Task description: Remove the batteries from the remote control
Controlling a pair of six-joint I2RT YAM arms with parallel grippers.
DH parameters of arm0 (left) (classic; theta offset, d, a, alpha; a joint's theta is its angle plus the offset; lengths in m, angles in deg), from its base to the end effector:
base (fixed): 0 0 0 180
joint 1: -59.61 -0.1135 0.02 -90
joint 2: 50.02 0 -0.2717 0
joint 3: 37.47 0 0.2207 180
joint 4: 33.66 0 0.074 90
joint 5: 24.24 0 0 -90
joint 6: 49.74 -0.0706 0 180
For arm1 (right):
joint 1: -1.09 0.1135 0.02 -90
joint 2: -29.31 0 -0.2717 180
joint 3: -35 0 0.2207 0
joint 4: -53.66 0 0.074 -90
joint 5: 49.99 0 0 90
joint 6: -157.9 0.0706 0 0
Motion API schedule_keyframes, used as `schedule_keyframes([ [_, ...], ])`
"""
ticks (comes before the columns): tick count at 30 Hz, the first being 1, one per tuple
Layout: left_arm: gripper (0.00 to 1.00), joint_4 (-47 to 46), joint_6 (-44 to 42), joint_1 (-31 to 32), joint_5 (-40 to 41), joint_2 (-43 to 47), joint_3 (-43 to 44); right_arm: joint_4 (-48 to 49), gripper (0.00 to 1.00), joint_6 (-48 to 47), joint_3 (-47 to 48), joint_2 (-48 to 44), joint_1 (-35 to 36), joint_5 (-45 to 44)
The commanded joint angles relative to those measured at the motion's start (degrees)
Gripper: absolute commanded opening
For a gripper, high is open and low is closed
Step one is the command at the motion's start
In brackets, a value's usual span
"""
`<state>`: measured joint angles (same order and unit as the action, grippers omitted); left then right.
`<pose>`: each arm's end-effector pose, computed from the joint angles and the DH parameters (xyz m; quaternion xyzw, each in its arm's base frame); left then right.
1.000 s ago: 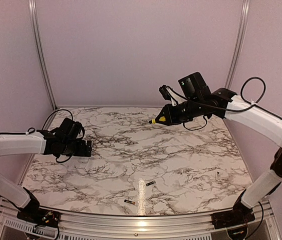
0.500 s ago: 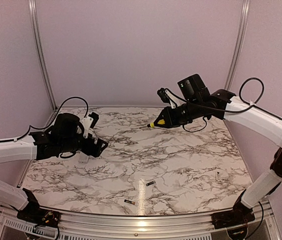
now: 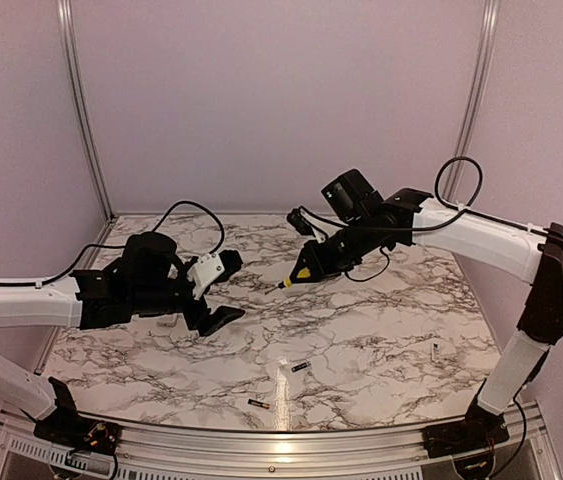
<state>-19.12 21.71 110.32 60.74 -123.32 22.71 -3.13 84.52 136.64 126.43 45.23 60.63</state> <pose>0.1755 -0.2243 0.2566 0.5044 0.6905 -0.1792 0.4865 0.2406 0.2681 0.2897 -0.2777 0.8905 0.3070 0.1888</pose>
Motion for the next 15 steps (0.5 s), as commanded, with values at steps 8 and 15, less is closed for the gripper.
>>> schedule_keyframes([
  [8,0.61,-1.76,-13.05,0.87,-8.47,-7.62,6.97,0.81,0.0,-1.8,5.47,2.39,3.06,9.29],
  [15,0.57,-4.15,-13.61,1.22,-8.96,-11.55,9.28,1.77,0.0,-1.4,5.74,3.45,3.45,11.37],
])
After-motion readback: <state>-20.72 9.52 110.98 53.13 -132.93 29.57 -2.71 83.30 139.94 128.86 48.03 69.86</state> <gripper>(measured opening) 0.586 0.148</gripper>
